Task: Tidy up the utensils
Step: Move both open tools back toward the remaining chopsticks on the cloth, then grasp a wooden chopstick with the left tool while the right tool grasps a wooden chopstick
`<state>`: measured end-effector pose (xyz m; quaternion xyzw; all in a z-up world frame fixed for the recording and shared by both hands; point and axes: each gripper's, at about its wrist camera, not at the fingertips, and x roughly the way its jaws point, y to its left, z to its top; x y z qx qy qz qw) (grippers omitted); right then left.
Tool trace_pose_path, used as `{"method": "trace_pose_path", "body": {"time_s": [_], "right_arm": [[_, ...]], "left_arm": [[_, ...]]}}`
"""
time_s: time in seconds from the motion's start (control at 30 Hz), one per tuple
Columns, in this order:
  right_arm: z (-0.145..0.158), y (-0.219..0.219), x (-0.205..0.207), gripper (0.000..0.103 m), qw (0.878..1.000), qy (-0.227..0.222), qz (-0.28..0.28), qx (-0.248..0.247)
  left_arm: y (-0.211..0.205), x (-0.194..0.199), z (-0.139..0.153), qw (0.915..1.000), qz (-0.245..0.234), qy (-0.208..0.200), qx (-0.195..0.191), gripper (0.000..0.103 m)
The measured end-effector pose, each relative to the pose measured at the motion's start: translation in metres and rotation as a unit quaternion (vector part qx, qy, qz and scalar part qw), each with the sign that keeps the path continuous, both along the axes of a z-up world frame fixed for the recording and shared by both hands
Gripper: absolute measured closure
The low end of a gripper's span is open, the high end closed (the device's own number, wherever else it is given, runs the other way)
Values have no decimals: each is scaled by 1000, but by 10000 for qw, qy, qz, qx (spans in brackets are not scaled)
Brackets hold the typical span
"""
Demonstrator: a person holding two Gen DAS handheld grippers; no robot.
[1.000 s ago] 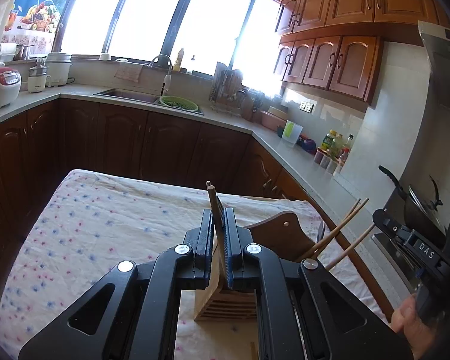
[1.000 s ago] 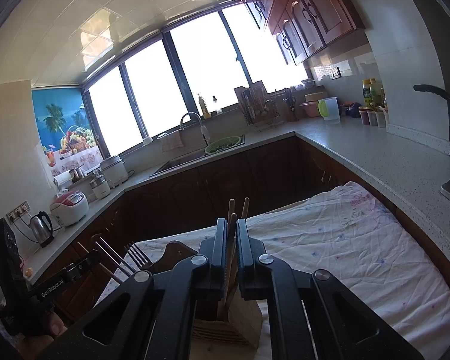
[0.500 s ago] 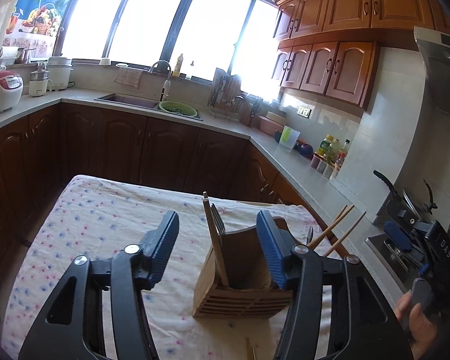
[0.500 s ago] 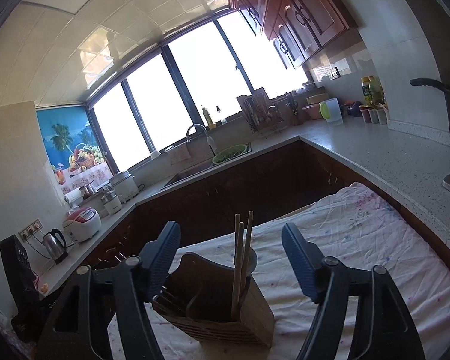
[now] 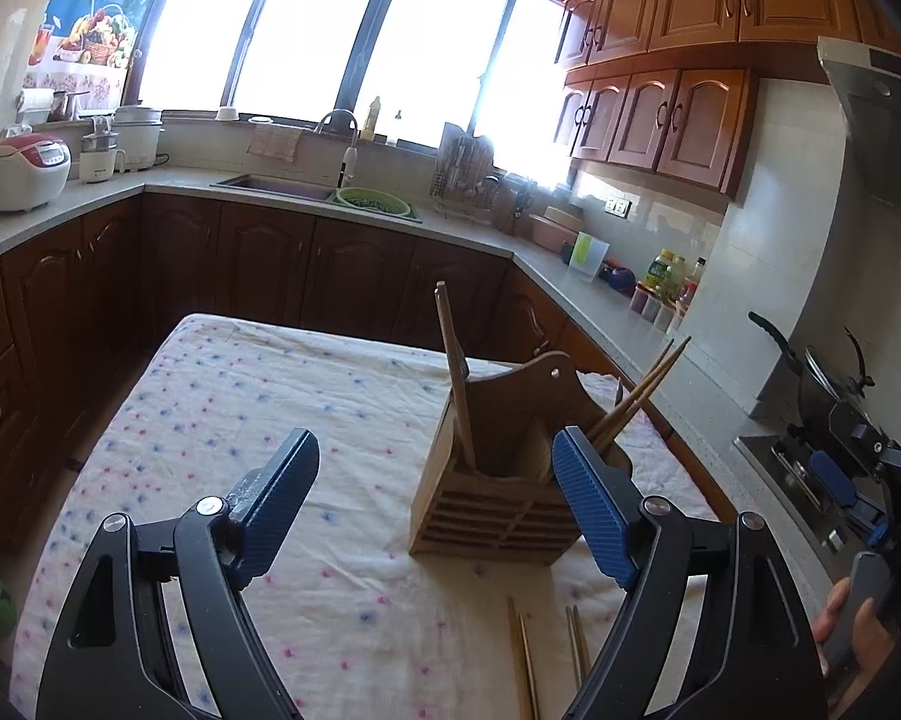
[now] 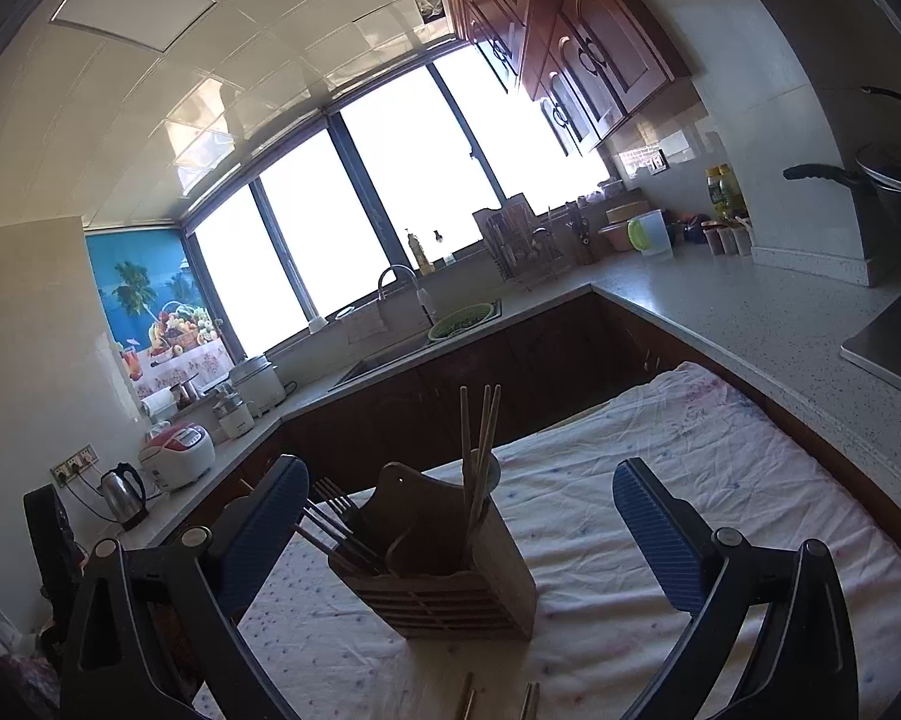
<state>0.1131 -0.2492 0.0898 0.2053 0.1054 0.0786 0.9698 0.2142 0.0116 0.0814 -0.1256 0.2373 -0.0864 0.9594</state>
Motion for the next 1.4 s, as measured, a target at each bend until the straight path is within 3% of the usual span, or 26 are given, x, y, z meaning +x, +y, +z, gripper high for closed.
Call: {"method": "trace_pose_path", "body": {"time_s": [0.23, 0.53, 0.9, 1.27, 1.4], "right_arm": [[-33, -5, -22, 1, 9988, 485, 20, -25], [-82, -9, -38, 1, 9928, 1202, 5, 17], [-104, -20, -57, 1, 9893, 1449, -181, -30], [-107, -24, -55, 2, 9885, 1497, -224, -46], [-110, -25, -50, 3, 9872, 1579, -214, -22]], "left_arm": [[-3, -21, -31, 9991, -82, 421, 18, 21], [-22, -44, -77, 9940, -313, 994, 320, 21], [-74, -32, -120, 9763, -688, 1743, 1088, 22], [-115, 7, -151, 9600, -1070, 2199, 1366, 51], [-126, 12, -155, 9569, -1112, 2139, 1621, 53]]}}
